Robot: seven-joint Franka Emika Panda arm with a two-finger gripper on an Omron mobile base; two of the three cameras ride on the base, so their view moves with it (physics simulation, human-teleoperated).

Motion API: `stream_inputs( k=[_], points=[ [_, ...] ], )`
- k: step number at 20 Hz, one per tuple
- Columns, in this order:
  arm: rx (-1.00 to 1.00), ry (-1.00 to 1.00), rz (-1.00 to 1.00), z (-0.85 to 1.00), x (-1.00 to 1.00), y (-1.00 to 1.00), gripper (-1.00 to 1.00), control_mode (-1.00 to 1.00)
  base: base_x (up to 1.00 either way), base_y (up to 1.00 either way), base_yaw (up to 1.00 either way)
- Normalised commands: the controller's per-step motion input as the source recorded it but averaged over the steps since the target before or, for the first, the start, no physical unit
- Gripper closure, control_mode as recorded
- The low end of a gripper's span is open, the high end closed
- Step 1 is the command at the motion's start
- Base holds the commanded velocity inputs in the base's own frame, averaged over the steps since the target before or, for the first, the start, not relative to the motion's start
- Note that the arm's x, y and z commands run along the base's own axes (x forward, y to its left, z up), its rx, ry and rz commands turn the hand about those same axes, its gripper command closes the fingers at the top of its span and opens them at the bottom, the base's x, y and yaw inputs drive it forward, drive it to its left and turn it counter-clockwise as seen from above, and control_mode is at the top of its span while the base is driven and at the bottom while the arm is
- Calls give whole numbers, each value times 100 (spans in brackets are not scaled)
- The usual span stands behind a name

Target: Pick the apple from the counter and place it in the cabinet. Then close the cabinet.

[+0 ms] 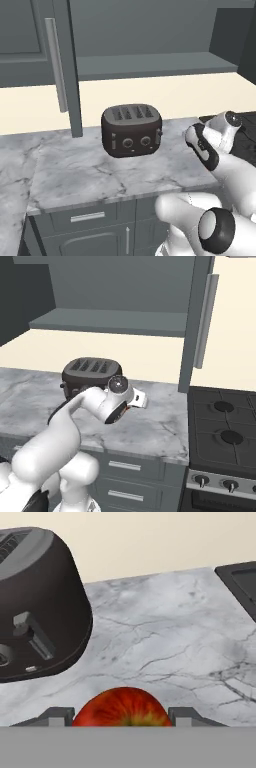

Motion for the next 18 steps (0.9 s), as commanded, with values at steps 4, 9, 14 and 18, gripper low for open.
stream_inputs(
  k=[4,9,14,18],
  points=[
    [-11,-3,-11,100,-14,16,100,-100,0,0,0],
    [-12,0,-8,100,-27,11,100,-100,0,0,0],
    [-13,-3,-1,100,-21,16,100,-100,0,0,0],
    [-8,-1,0,100,-10,20,100,-100,0,0,0]
  ],
)
